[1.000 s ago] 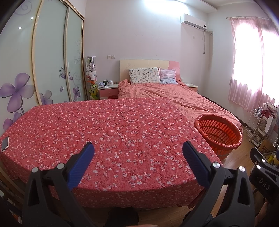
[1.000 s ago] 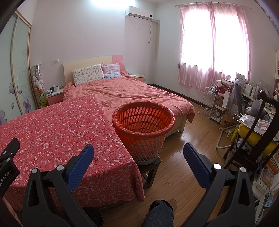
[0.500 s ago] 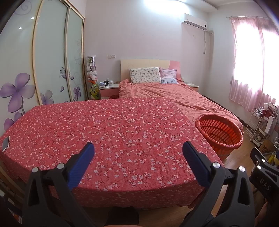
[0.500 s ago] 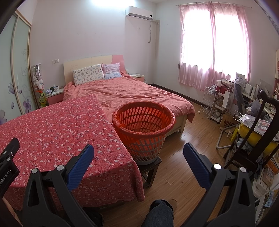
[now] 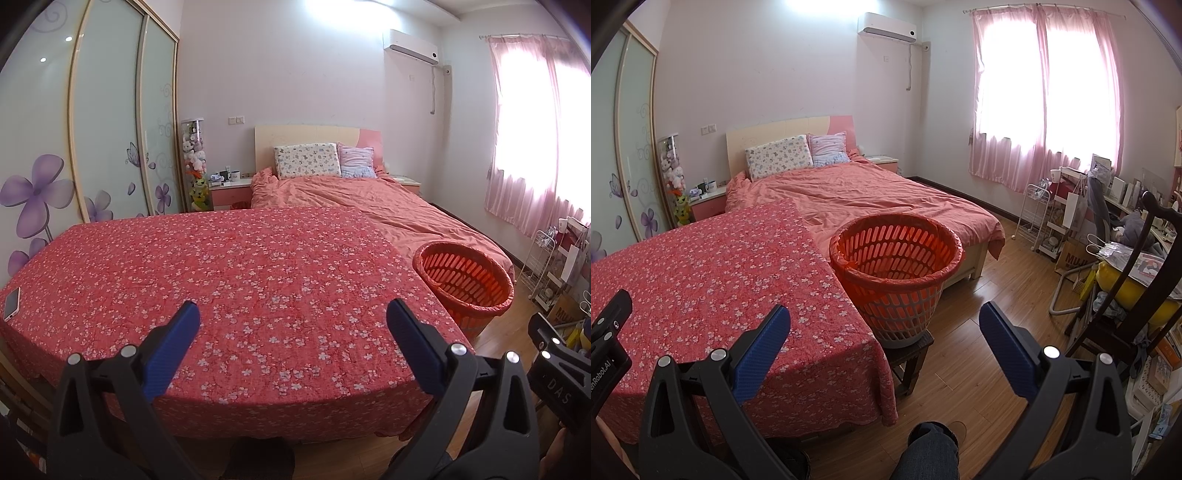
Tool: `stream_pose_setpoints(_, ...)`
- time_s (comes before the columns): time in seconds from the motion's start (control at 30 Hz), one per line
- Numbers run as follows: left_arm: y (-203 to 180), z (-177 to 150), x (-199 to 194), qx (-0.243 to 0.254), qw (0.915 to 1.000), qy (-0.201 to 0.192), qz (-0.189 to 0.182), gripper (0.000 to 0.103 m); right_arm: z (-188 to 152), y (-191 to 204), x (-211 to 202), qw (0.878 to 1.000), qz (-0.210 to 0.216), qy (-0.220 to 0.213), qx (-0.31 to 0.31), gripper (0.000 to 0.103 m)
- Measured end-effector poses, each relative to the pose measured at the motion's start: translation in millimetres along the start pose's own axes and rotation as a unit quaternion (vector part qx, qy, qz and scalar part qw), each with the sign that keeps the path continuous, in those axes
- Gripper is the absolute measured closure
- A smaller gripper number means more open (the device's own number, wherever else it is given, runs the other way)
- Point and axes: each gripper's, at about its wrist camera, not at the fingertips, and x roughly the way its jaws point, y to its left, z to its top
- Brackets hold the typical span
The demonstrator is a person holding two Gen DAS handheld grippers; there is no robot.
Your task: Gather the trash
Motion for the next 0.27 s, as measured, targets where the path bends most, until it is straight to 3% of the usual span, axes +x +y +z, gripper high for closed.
stream_pose_setpoints(0.27,-0.4,0.9,-0.5,0.0,1.0,0.0,-0.002,0.004,0.3,0.6,0.1,1.0,0.0,0.0,0.0,0.002)
